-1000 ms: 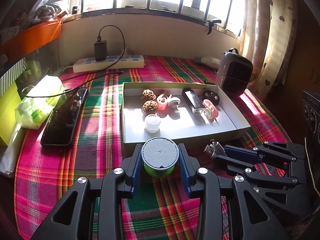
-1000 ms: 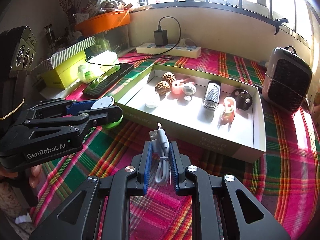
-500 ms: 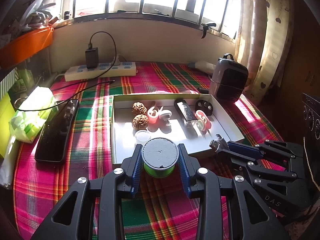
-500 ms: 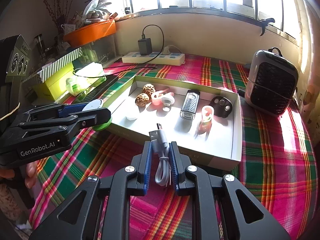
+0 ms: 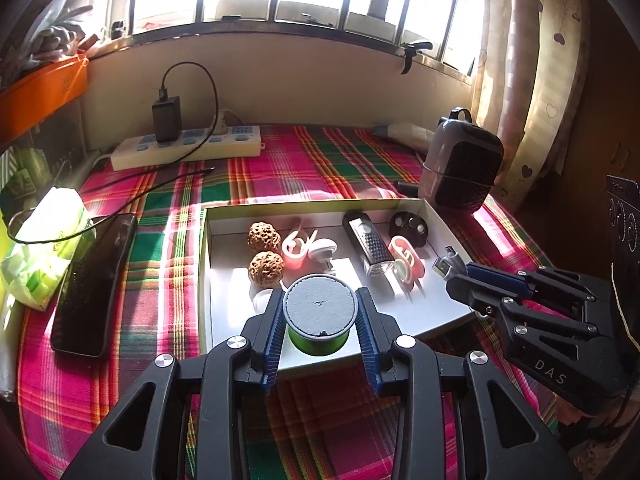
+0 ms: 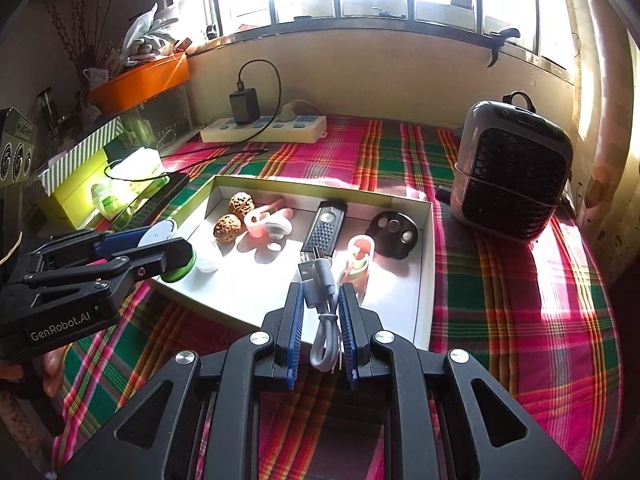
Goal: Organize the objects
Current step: 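Carry the spool and USB cable over the box lid with both grippers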
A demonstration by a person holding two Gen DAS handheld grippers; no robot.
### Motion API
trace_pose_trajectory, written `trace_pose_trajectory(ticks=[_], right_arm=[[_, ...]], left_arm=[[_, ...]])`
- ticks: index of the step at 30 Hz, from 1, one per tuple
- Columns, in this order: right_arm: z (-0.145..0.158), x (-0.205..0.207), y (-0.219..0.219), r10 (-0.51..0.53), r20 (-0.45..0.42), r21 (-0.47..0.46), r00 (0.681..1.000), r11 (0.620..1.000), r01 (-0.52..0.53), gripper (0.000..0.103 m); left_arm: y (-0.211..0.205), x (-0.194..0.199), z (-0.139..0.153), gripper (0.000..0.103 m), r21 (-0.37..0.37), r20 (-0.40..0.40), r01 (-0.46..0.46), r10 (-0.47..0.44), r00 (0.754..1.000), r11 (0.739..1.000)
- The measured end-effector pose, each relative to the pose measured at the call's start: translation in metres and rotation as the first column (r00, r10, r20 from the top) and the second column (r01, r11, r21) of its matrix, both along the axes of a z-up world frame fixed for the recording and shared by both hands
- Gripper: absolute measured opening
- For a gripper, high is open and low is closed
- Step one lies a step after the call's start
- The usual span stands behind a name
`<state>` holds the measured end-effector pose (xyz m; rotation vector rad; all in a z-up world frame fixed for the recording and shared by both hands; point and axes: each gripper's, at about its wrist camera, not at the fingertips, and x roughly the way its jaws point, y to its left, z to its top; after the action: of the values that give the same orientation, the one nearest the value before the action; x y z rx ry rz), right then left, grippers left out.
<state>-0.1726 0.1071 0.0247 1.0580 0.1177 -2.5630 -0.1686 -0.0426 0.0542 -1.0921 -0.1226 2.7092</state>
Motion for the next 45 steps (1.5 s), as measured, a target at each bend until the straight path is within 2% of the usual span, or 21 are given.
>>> trace_pose_trajectory(ticks=[6,19,28,34,45], right_arm=[[-0.005,-0.017,0.008,-0.069,0.017,0.023,0.998,0.997,0.068,0.019],[-0.016,-0.047,0.012,-0.129,0.043,0.059,0.991,0.99,0.126,0.019],[-0.022,-0.059,0.011,-0.143,0.067,0.07,0.987,0.988,0.139,0.019],[-0.024,-0.063,0.009,-0.162,0.063,0.113,0.985,0.982,0.154,0.019],[-0.028,-0.07,0.004,-0.149,0.095,0.123,0.984,0.983,0.137,0.019]], left_arm=[[0.004,-0.013,-0.008,0.032,-0.002,0.019,0.003,-0.003,1.0,1.0],[0.014,-0.034,-0.02,0.032,-0.014,0.04,0.015,-0.014,0.999,1.0],[0.016,-0.045,-0.029,0.032,-0.018,0.065,0.019,-0.017,0.998,1.0],[0.017,-0.048,-0.033,0.032,-0.019,0.072,0.023,-0.022,0.997,1.0],[0.022,-0.052,-0.039,0.032,-0.037,0.085,0.037,-0.034,0.996,0.999]])
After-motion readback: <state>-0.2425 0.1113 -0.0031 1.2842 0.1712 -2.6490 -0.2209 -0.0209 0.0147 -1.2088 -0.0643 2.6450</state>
